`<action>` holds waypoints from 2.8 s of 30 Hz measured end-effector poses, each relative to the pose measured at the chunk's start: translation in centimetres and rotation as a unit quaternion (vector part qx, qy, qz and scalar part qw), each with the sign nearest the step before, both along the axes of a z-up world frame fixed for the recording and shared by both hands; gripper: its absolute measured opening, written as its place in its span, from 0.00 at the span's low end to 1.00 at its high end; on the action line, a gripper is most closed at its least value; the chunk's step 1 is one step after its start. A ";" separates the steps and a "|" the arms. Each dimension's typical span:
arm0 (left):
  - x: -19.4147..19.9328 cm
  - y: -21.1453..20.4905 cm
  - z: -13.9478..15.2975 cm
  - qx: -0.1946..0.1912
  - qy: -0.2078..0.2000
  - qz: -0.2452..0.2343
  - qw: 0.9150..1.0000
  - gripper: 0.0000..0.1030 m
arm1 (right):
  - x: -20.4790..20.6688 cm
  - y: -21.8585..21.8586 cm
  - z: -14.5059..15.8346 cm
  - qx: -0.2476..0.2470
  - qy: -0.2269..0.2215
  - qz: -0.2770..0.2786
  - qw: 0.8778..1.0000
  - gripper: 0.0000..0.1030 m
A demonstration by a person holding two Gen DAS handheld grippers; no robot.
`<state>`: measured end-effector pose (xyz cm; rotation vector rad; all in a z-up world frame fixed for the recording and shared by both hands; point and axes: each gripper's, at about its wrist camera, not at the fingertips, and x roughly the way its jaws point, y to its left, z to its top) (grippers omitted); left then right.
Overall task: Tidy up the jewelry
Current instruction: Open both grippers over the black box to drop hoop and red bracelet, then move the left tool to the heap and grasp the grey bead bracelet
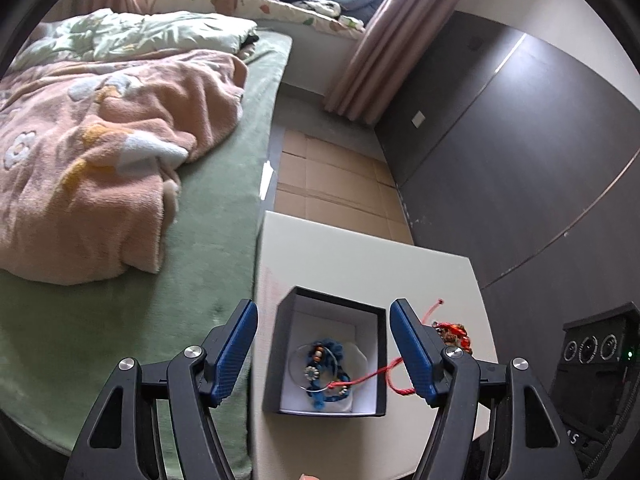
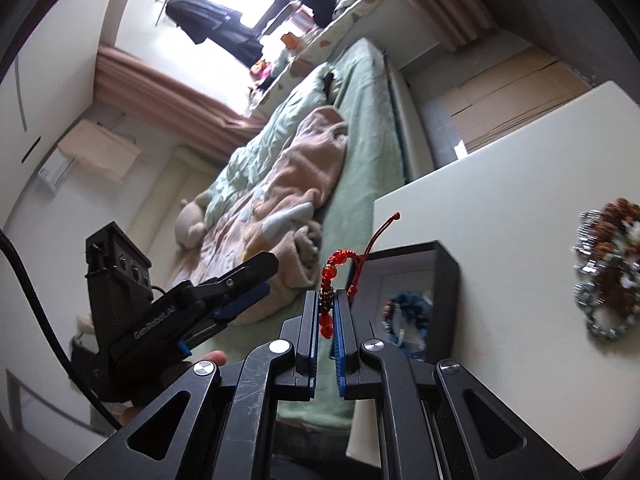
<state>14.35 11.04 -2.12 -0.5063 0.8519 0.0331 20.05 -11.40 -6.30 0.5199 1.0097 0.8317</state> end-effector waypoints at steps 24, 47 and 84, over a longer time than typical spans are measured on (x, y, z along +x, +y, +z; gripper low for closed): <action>0.4 -4.5 0.4 0.030 -0.015 -0.059 0.998 0.82 | 0.0 -8.0 2.3 -0.132 -0.013 -0.086 0.987 0.67; 4.0 -17.3 -3.0 0.059 0.019 -0.191 0.980 0.71 | -1.0 -20.5 -0.2 -0.170 0.034 -0.220 0.960 0.98; 8.9 -23.7 -11.7 0.096 0.093 -0.290 0.948 0.09 | 4.5 -20.1 -6.2 -0.247 0.119 -0.208 0.939 0.69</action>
